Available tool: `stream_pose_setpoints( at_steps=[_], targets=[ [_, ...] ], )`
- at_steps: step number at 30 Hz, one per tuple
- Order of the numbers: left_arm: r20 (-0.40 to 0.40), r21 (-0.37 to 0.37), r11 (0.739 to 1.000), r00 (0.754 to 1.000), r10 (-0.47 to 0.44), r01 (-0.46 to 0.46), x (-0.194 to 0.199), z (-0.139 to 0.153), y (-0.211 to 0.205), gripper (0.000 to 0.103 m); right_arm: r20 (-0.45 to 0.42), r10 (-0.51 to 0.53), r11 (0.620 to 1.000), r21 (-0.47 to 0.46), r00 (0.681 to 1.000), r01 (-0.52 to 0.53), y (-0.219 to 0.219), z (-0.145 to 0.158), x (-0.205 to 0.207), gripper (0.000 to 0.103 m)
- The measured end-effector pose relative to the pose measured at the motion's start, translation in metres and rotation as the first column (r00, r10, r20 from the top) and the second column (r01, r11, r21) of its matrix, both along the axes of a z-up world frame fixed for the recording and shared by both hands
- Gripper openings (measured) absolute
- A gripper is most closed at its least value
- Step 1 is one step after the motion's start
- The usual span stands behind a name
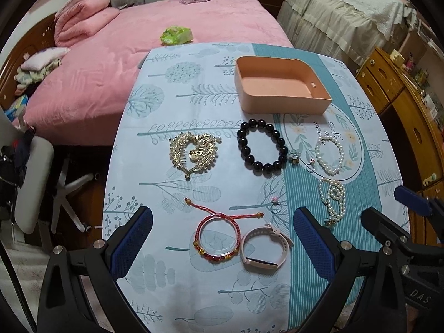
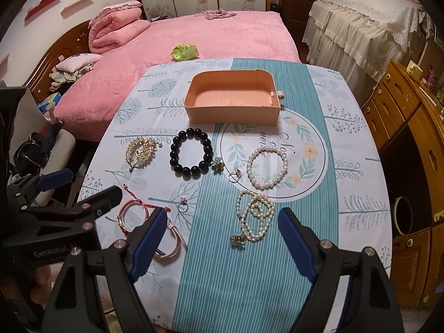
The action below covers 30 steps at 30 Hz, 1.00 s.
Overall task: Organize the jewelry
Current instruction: 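Grasp the gold brooch with the left tool while the right grasps the black bracelet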
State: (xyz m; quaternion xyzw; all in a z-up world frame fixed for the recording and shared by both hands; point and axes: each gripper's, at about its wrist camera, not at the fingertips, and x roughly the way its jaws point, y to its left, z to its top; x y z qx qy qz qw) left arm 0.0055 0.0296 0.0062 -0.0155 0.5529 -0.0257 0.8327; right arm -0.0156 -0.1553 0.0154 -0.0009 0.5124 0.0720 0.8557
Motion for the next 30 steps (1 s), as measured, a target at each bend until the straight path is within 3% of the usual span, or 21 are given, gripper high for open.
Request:
stream_pose_setpoints(
  at_steps=[10, 14, 19, 30],
  targets=[
    [-0.025, 0.009, 0.994, 0.994, 0.11, -0.11, 0.026, -0.016, 0.048, 0.096, -0.059, -0.005, 0.999, 0.046, 0.998, 0.008, -0.01, -0.014, 0.013, 0.055],
    [-0.039, 0.016, 0.991, 0.991, 0.131, -0.131, 0.043, -0.026, 0.066, 0.094, -0.075, 0.008, 0.998, 0.069, 0.997, -0.003, -0.009, -0.019, 0.025, 0.054],
    [-0.086, 0.005, 0.988, 0.984, 0.154, -0.154, 0.067, -0.045, 0.08, 0.08, -0.108, 0.033, 0.995, 0.102, 0.994, -0.022, -0.007, -0.032, 0.051, 0.042],
    [-0.157, -0.005, 0.991, 0.979, 0.131, -0.133, 0.109, -0.084, 0.077, 0.079, -0.15, 0.099, 0.991, 0.104, 0.984, -0.084, 0.013, -0.062, 0.119, 0.039]
  ],
)
